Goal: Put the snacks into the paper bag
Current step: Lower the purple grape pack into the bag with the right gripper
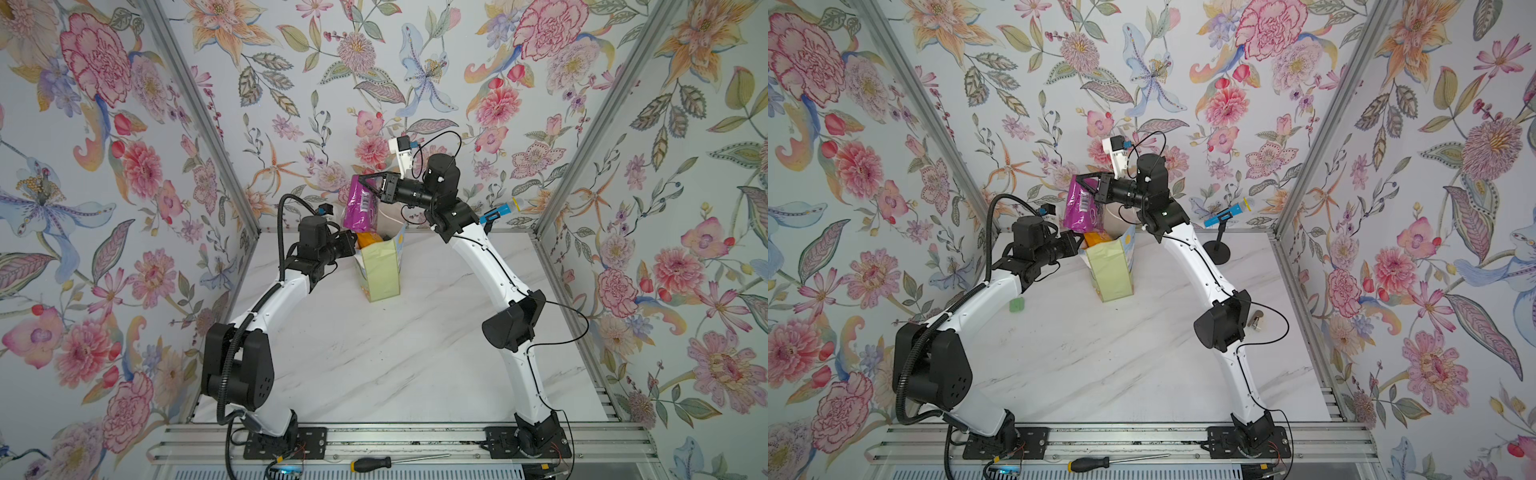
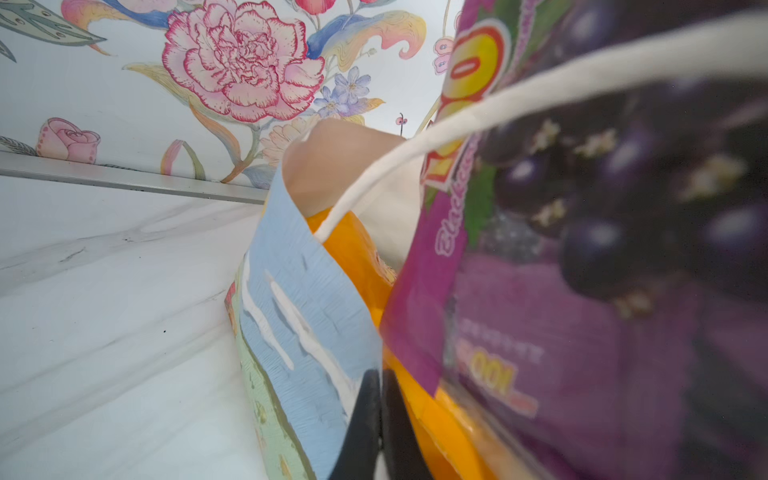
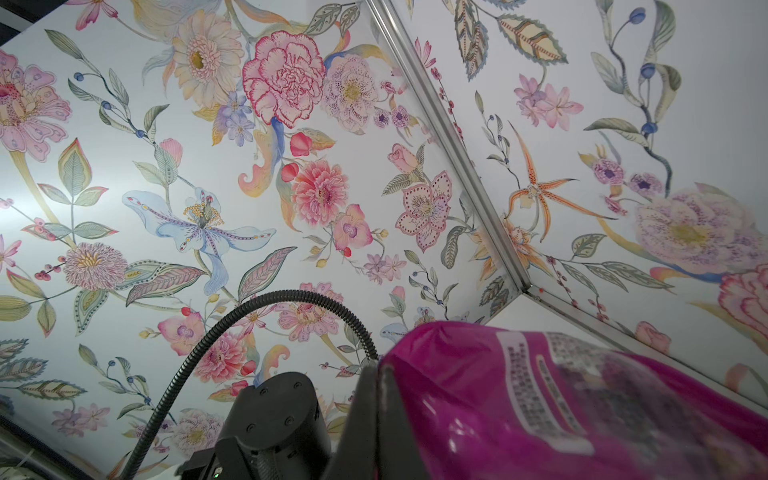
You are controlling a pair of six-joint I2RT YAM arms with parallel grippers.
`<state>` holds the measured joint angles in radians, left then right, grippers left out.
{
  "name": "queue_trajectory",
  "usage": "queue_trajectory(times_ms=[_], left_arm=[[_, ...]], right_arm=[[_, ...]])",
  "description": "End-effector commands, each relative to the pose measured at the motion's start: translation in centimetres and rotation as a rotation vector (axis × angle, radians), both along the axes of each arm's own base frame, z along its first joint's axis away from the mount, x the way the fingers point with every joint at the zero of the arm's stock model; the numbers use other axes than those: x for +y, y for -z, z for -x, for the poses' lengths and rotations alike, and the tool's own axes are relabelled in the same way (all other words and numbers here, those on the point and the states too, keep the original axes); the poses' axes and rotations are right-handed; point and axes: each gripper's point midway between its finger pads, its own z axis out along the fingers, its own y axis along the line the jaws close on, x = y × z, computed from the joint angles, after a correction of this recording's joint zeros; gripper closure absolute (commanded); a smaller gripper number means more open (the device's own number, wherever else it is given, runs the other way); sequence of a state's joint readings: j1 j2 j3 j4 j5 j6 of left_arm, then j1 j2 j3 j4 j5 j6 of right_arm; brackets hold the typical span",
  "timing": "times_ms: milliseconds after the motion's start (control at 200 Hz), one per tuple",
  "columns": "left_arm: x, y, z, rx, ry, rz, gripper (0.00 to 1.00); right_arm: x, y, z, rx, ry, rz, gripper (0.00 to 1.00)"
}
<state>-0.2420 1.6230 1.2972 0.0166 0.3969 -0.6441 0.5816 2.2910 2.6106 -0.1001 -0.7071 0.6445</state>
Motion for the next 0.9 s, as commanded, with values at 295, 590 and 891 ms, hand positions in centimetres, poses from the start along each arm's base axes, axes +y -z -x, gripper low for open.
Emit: queue_trajectory(times_ms=[295, 590, 891], left_arm=[[-0.1, -3.0, 0.4, -0.077, 0.025, 0.027, 1.00], [-0.2, -3.1, 0.2, -0.077, 0.026, 0.028, 1.00], [-0.2, -3.0, 0.3, -0.077, 0.029, 0.028, 1.00]], right_arm=[[-2.2, -2.2, 0.4, 0.010, -0.072, -0.050, 1.00], [-1.4, -2.5, 3.2, -0.059, -0.054, 0.045, 1.00], [0.6, -0.5, 4.5, -0.009, -0.071, 0.104, 1.00]])
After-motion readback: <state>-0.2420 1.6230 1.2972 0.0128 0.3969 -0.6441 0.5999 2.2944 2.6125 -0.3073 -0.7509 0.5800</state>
